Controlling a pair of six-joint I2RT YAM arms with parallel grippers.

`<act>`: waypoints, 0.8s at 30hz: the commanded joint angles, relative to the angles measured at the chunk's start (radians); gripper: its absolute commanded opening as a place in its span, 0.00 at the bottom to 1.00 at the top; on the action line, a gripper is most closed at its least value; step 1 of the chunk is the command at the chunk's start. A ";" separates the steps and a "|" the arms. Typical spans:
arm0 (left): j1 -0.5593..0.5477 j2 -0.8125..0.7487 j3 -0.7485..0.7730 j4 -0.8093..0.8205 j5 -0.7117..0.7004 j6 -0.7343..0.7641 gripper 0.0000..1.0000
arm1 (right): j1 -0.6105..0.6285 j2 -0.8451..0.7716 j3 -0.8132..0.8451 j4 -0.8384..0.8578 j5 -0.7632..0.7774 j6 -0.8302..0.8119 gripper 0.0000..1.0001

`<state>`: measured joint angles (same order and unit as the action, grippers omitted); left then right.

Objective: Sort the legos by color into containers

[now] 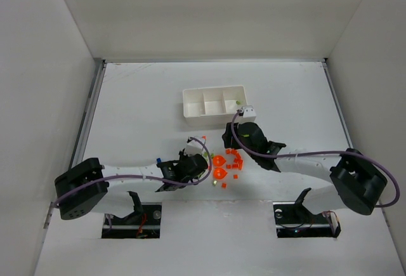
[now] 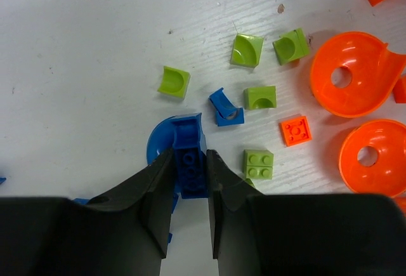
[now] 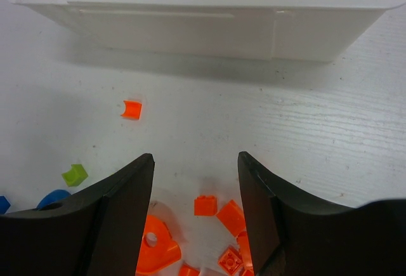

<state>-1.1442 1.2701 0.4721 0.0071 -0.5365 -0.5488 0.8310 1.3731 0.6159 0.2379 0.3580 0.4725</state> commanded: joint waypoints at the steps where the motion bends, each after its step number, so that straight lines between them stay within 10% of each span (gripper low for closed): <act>1: -0.012 0.002 0.019 -0.018 -0.040 0.015 0.17 | -0.007 -0.031 -0.007 0.049 -0.005 0.012 0.61; 13: 0.148 -0.249 0.149 -0.016 -0.048 0.041 0.14 | -0.114 -0.267 -0.100 0.081 0.062 0.094 0.39; 16: 0.251 -0.190 0.233 0.089 0.036 0.081 0.14 | -0.158 -0.333 -0.070 0.013 0.062 0.117 0.25; 24: 0.413 0.194 0.558 0.238 0.274 0.078 0.15 | -0.180 -0.394 -0.059 -0.150 0.064 0.121 0.29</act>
<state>-0.7753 1.3334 0.8909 0.1505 -0.3916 -0.4847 0.6521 1.0203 0.5545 0.1658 0.4088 0.5732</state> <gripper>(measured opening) 0.185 0.283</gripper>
